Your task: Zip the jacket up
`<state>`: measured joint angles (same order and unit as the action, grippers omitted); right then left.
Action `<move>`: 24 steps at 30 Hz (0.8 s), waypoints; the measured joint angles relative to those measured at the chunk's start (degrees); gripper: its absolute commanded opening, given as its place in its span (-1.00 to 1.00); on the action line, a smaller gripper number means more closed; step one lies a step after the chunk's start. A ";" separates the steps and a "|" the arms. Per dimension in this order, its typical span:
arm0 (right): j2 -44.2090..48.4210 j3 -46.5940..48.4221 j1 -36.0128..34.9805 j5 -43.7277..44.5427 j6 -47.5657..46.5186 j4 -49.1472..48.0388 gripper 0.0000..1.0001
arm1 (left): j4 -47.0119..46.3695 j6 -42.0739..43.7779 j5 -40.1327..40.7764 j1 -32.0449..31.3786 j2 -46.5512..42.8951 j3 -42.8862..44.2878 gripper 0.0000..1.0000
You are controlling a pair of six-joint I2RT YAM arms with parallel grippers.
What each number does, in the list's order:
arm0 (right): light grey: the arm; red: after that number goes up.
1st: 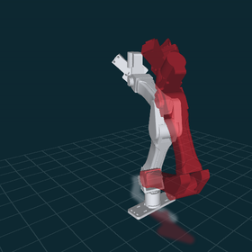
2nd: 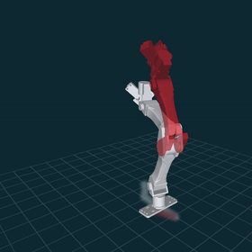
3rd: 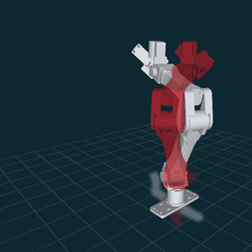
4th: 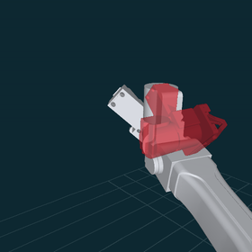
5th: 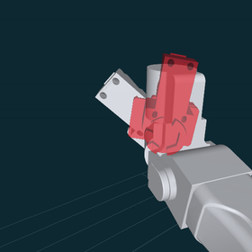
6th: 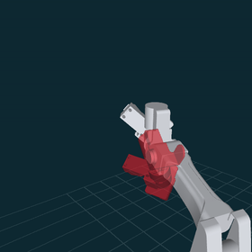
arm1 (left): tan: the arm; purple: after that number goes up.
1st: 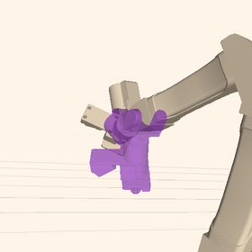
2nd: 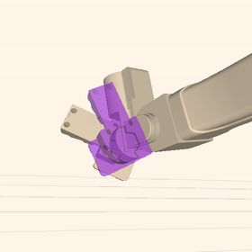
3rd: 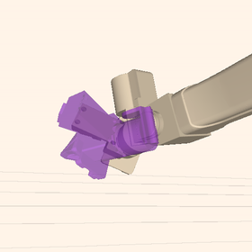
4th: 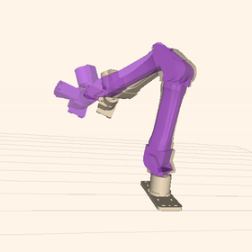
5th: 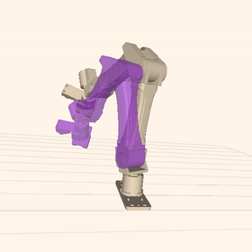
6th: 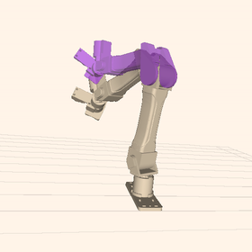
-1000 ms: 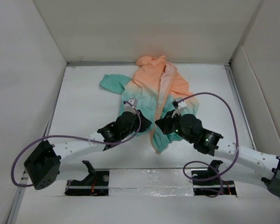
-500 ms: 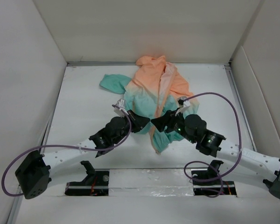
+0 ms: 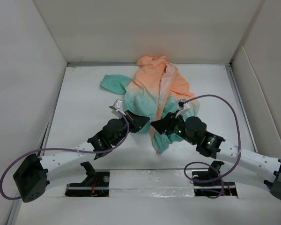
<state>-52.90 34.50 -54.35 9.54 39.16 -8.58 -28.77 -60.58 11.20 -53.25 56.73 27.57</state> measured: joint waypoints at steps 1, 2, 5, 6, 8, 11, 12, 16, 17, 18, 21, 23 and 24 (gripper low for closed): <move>0.07 -0.39 0.00 -0.15 0.13 -0.72 -0.01 | -0.26 0.00 0.04 0.00 -0.31 -0.24 -1.00; 0.09 -0.83 0.00 -0.39 0.31 -1.51 -0.05 | -0.37 0.00 0.04 0.00 -0.55 -0.33 -1.00; 0.04 -1.68 0.00 -1.11 0.52 -3.37 -0.16 | -1.09 -0.02 -0.04 0.00 -0.74 -0.35 -1.00; -0.09 -1.68 0.00 -1.31 0.57 -3.89 -0.16 | -1.46 -0.13 -0.15 0.00 -0.72 -0.39 -1.00; -0.44 -1.68 0.09 -1.51 0.63 -5.27 -0.18 | -2.54 -0.39 -0.42 0.00 -0.76 -0.76 -1.00; -1.11 -1.68 0.79 -2.01 0.72 -6.36 -0.22 | -2.95 -0.61 -0.94 0.00 -0.76 -0.98 -1.00; -1.22 -1.68 0.92 -2.08 0.72 -6.49 -0.25 | -3.10 -0.63 -1.14 0.00 -0.76 -0.98 -1.00; -1.22 -1.68 1.51 -2.05 0.72 -8.04 -0.36 | -4.26 -0.98 -1.79 0.00 -0.76 -1.33 -1.00; -1.25 -1.68 1.60 -2.08 0.66 -8.44 -0.40 | -4.42 -1.01 -1.92 0.00 -0.76 -1.44 -1.00; -1.25 -1.68 1.77 -2.10 0.63 -8.66 -0.44 | -4.44 -1.01 -2.01 0.00 -0.76 -1.51 -1.00; -1.25 -1.68 2.14 -2.08 0.72 -8.74 -0.51 | -4.55 -1.01 -2.19 0.00 -0.79 -1.57 -1.00; -1.25 -1.68 2.21 -2.08 0.72 -9.07 -0.57 | -4.63 -1.01 -2.19 0.00 -1.01 -1.73 -1.00; -1.25 -1.68 2.21 -2.08 0.70 -9.22 -0.60 | -4.63 -1.01 -2.16 0.00 -1.16 -1.73 -1.00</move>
<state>-54.15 32.82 -52.14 7.46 39.86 -17.80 -33.41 -61.58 9.04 -53.25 55.57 25.85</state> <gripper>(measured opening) 0.225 0.003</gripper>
